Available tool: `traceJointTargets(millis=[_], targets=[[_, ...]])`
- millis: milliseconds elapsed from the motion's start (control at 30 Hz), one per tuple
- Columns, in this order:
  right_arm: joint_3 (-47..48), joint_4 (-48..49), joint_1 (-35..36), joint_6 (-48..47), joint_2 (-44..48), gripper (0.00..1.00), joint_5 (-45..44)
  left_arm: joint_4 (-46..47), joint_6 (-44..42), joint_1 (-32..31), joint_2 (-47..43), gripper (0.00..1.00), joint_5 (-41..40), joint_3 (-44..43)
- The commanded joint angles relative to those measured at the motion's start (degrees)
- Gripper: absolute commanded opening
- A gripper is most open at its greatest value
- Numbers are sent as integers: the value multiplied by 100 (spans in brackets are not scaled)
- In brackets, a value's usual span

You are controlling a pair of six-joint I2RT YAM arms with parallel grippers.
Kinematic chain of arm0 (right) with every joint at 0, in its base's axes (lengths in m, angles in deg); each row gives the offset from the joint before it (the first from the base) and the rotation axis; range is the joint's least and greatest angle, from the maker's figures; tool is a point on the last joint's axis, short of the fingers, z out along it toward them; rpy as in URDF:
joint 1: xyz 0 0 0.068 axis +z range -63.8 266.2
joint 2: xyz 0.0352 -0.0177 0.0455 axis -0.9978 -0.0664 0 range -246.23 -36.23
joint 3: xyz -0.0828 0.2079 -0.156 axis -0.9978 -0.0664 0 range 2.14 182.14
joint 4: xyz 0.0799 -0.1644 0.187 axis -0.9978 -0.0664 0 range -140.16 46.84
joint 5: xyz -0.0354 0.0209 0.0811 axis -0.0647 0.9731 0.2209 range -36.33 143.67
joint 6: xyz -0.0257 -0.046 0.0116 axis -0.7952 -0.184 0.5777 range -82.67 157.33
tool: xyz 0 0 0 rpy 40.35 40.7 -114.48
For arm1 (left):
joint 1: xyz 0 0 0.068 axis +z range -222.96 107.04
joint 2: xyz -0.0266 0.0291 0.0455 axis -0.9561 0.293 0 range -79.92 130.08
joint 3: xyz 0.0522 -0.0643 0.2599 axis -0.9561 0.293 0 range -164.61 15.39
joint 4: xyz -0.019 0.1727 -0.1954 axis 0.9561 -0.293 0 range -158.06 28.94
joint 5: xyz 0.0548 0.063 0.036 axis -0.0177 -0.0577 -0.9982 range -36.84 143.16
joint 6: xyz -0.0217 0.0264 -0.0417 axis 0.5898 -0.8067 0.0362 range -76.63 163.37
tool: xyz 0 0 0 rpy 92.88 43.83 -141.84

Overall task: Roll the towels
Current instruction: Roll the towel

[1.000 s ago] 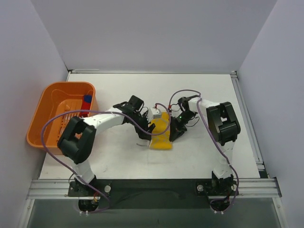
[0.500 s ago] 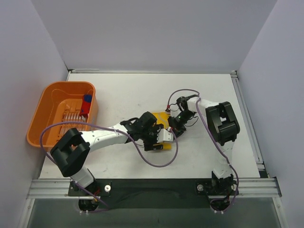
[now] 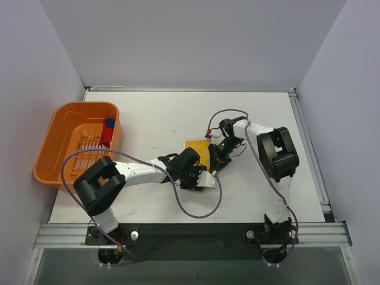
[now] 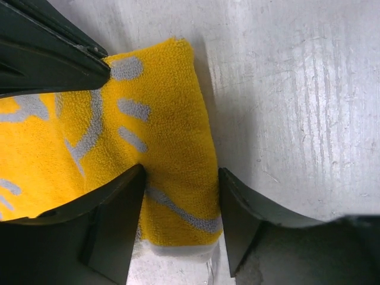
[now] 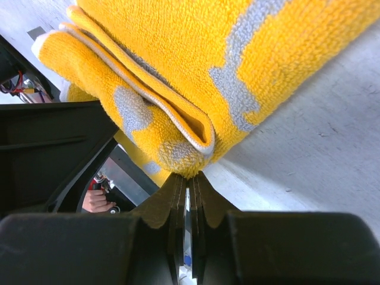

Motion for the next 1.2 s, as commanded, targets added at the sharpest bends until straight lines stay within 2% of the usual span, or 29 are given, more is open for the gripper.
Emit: traceJointTargets(millis=[0,33,67,167,200,267,333,433,467,567,667,800,1000,1100,1167], targets=[[185,-344,17,33,73,2,41,-246,-61,-12,186,57,40,-110],[211,-353,8,16,81,2,93,-317,-43,-12,274,53,101,-181],[220,-353,8,7,116,4,111,-379,1,23,318,43,145,-234],[124,-309,-114,-72,379,13,268,-1010,116,198,529,29,660,-664],[62,-178,-184,-72,485,18,295,-1482,159,268,599,22,803,-839],[-209,59,-465,-20,896,25,365,-1933,221,418,906,14,1284,-1314],[-586,803,-833,112,1388,36,506,-2443,370,690,1239,7,1794,-1769],[-808,1114,-1160,113,1820,42,707,-2971,546,1121,1618,6,2428,-2341],[-835,1115,-1204,95,1891,42,804,-3390,546,1304,1759,6,2874,-2509],[-1088,1316,-1275,112,2216,43,1155,-4208,450,1516,2330,6,3535,-3168],[-1536,1852,-1188,681,2489,43,1411,-4562,546,1719,2839,6,3949,-3512],[-2028,2458,-933,1148,2507,43,1508,-4695,730,1965,3156,7,4240,-3758],[-2766,3882,-888,1844,2559,42,1658,-4967,775,2255,3500,9,4434,-3969],[-3093,4016,-967,1336,3347,43,1474,-5178,669,2326,3728,9,4496,-4083],[-3138,3473,-994,494,3657,45,1158,-5371,582,2361,3877,9,4504,-4136]])
